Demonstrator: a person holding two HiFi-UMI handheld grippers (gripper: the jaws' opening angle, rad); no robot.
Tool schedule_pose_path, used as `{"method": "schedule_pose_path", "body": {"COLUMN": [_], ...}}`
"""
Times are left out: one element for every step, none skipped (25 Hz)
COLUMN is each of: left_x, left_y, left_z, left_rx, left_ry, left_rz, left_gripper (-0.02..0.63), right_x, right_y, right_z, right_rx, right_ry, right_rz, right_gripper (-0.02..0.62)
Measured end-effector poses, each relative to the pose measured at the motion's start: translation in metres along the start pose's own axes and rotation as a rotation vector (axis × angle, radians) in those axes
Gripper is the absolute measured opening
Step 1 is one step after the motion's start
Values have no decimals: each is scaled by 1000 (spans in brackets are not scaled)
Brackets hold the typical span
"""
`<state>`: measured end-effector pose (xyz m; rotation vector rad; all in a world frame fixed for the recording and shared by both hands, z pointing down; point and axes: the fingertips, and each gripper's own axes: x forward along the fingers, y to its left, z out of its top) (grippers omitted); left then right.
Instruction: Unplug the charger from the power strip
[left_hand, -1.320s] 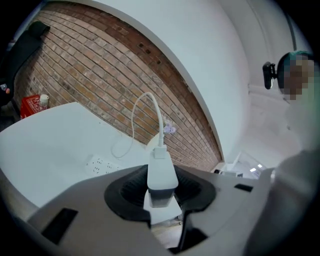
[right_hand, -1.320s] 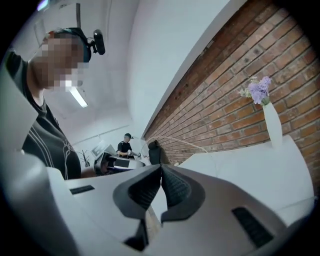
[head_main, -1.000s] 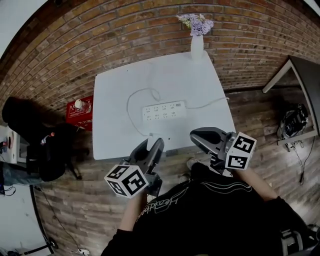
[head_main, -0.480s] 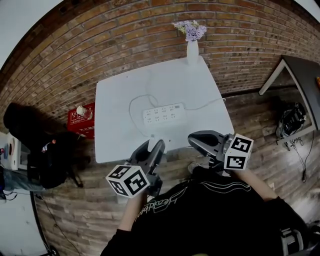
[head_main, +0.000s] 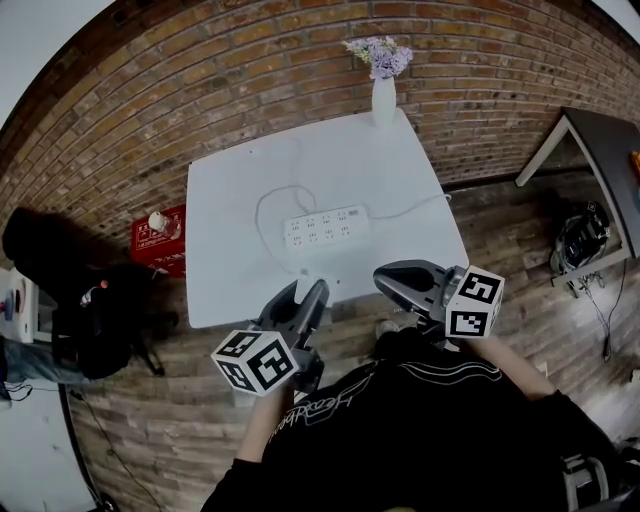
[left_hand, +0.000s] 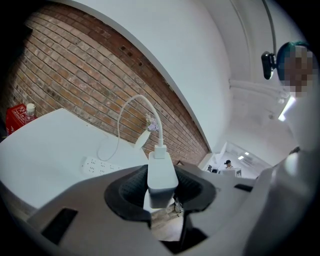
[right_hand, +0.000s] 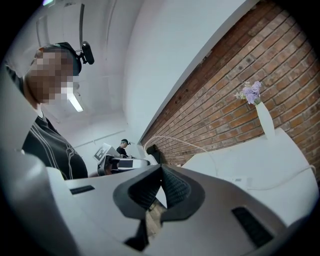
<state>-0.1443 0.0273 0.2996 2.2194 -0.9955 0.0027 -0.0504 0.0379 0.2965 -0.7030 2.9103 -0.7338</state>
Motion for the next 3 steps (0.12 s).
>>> {"method": "schedule_pose_path", "body": {"left_x": [1, 2, 3], "left_y": [1, 1, 2], "left_z": [-1, -1, -1], "left_rx": [-2, -3, -5], "left_ry": [2, 3, 3], "left_rz": [0, 0, -1], "left_gripper": [135, 135, 135], "right_x": [0, 0, 0], "right_y": [-1, -1, -2], "right_z": [0, -1, -1], "right_rx": [-1, -3, -6], "right_ry": [2, 3, 5], "right_rz": [-1, -1, -2], "right_gripper": [-3, -3, -3]}}
